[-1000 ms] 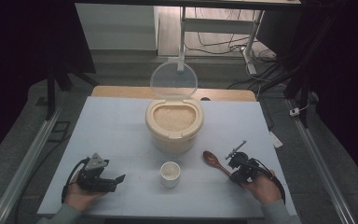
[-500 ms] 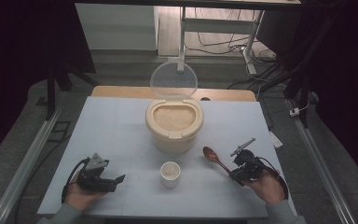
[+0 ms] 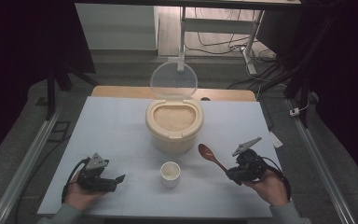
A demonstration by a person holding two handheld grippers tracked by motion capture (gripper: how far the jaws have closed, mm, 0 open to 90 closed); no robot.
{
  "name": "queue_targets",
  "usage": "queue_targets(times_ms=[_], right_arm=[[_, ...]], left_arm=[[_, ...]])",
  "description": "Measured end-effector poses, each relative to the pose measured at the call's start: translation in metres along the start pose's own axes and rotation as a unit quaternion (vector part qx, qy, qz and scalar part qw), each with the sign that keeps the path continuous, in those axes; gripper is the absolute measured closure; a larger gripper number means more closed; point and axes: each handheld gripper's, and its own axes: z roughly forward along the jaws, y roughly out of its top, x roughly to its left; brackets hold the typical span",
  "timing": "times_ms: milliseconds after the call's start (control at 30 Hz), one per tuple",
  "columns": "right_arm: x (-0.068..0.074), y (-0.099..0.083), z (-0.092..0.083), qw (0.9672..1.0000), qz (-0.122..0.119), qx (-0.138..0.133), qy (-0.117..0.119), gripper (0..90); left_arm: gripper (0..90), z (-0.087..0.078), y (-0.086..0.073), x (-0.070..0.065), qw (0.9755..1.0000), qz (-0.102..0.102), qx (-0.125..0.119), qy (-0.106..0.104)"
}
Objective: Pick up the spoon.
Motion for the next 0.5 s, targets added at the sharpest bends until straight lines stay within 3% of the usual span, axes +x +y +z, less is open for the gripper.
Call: queue_targets(times_ms=[500], right_arm=[[0.033,0.025,-0.002,0.9967,-0.076,-0.019,0.021,77.8]], left_arm=[[12.7,0.0,0.001,0.0,1.0,-0.001,0.0,0.0]])
